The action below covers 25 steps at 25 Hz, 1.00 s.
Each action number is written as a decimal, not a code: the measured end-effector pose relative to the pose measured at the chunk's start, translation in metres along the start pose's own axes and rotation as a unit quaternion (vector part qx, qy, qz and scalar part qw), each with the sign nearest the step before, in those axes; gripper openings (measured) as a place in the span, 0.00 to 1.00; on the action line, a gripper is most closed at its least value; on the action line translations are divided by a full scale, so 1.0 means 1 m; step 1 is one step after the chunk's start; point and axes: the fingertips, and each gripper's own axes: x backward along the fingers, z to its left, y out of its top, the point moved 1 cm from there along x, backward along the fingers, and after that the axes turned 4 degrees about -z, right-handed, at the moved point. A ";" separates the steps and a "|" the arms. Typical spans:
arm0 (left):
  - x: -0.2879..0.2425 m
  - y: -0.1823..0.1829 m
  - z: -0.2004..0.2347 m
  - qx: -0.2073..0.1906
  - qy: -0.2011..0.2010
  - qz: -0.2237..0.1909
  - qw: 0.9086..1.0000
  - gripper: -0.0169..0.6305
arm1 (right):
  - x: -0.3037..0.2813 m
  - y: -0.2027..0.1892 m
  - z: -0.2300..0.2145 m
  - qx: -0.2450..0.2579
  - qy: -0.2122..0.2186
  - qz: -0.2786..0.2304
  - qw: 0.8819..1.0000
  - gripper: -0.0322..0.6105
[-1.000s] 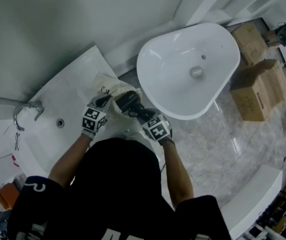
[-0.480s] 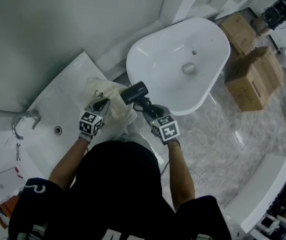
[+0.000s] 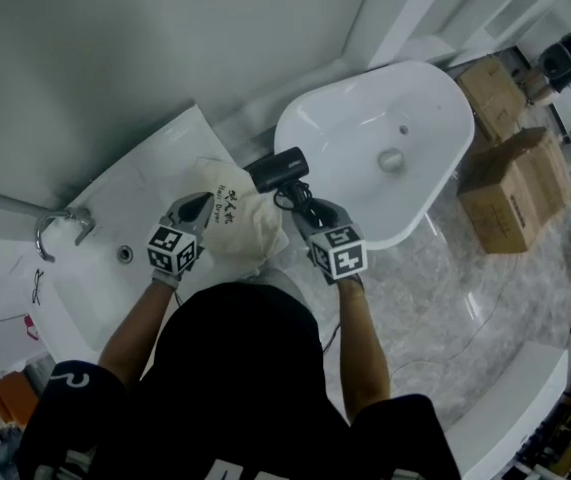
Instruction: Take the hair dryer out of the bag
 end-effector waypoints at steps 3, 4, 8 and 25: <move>0.024 0.008 0.024 0.005 0.035 -0.013 0.999 0.03 | -0.019 0.022 0.017 0.014 0.021 -0.011 1.000 0.32; 0.031 0.009 0.032 0.008 0.046 -0.017 0.999 0.02 | -0.026 0.030 0.023 0.018 0.029 -0.015 0.999 0.32; 0.059 0.009 0.056 0.019 0.083 -0.026 0.996 0.02 | -0.055 0.053 0.051 0.033 0.060 -0.017 0.998 0.32; 0.087 -0.010 0.096 0.051 0.132 -0.034 0.989 0.02 | -0.146 0.027 0.111 0.054 0.105 0.041 0.992 0.32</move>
